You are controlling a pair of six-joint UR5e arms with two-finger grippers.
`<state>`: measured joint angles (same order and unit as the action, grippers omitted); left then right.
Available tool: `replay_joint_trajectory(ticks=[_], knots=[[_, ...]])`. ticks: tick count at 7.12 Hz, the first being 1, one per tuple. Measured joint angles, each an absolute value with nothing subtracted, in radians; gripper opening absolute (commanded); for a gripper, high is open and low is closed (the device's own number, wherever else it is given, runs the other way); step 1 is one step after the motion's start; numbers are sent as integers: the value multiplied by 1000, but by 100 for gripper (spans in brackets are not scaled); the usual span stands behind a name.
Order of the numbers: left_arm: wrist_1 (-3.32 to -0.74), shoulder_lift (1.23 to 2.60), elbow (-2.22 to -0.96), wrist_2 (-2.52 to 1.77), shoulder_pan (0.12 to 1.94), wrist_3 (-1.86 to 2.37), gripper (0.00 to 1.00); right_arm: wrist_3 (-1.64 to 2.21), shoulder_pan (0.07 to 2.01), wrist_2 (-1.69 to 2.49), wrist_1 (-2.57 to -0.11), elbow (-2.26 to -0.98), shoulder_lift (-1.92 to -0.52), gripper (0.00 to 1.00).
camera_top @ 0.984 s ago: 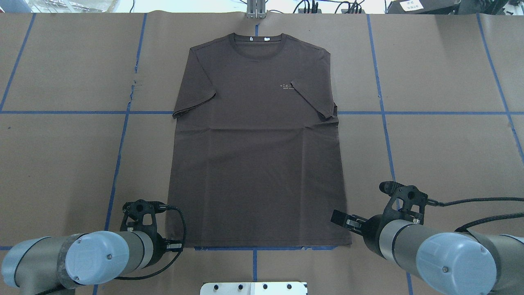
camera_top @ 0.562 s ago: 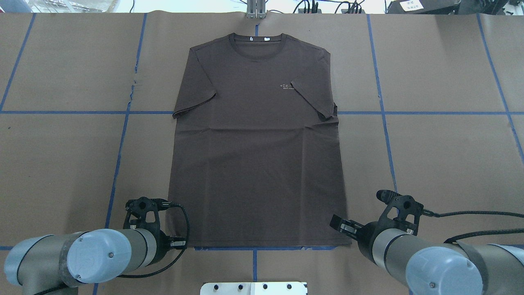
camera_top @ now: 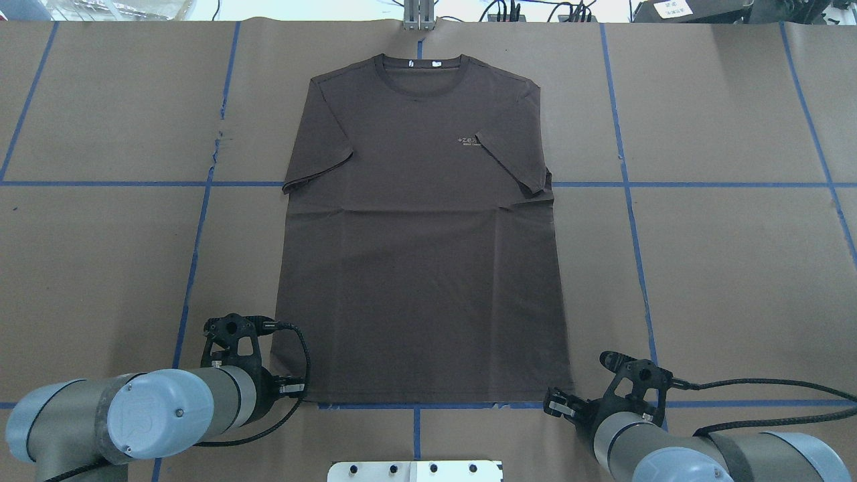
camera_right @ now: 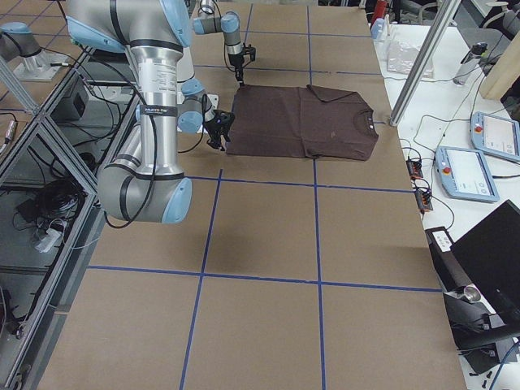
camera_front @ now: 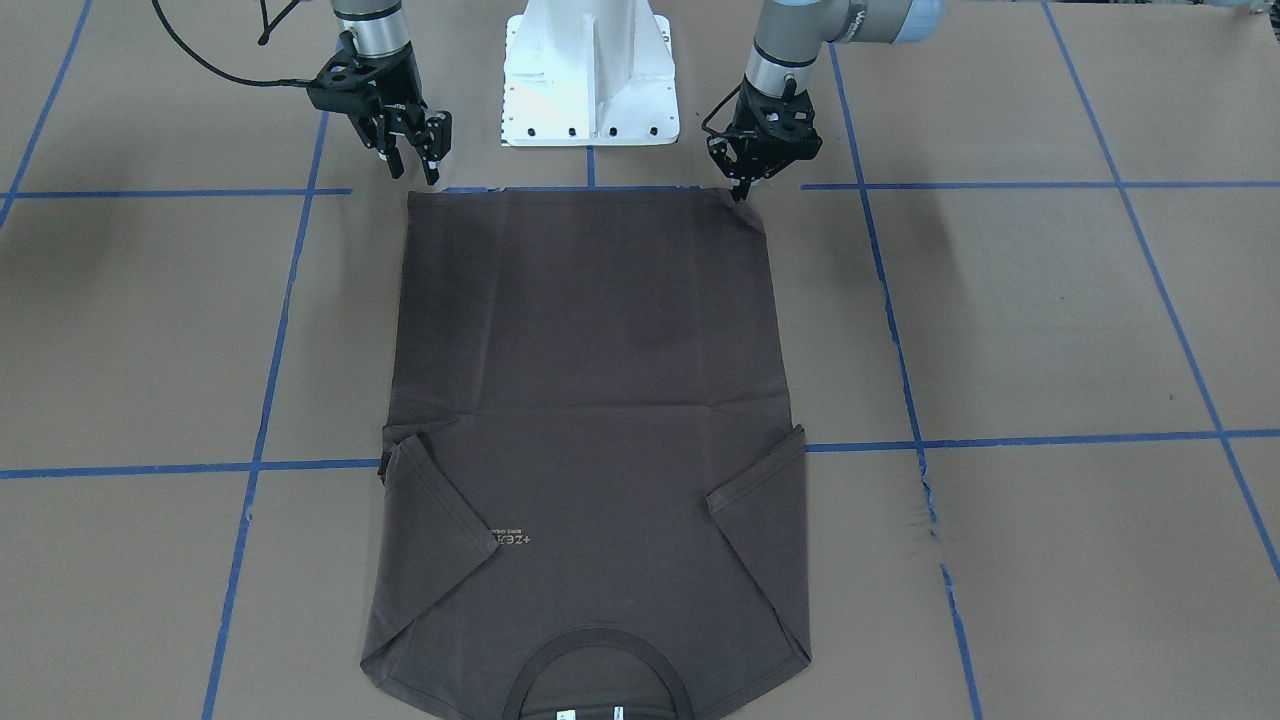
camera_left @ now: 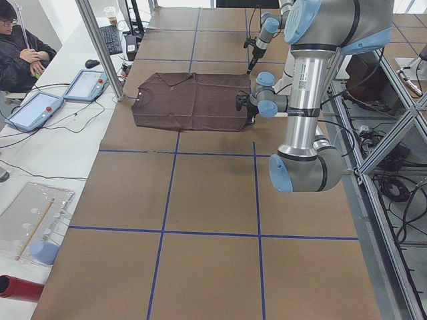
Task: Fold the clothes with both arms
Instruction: 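Align both grippers on the hem corners and close them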
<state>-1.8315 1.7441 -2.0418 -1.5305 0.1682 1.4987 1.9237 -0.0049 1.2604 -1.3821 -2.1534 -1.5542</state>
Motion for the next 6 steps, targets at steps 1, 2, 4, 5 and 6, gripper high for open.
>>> replay_joint_trajectory(ticks=[1,2,4,5,6], knots=[[-1832,1744,-2044,-1525,169,1499,0,1922,-8,1258,-1382,-2146,-1555,57],[-1832,1743,-2046,-1523,169,1499,0,1921,-8,1256,-1382,-2138,-1554,57],[-1832,1743,-2046,-1521,169,1499,0,1922,-10,1255,-1382,-2126,-1551,56],[-1832,1743,-2046,-1521,169,1499,0,1922,-10,1254,-1382,-2123,-1550,55],[-1832,1743,-2046,-1521,169,1498,0,1922,-10,1252,-1382,-2121,-1550,54]])
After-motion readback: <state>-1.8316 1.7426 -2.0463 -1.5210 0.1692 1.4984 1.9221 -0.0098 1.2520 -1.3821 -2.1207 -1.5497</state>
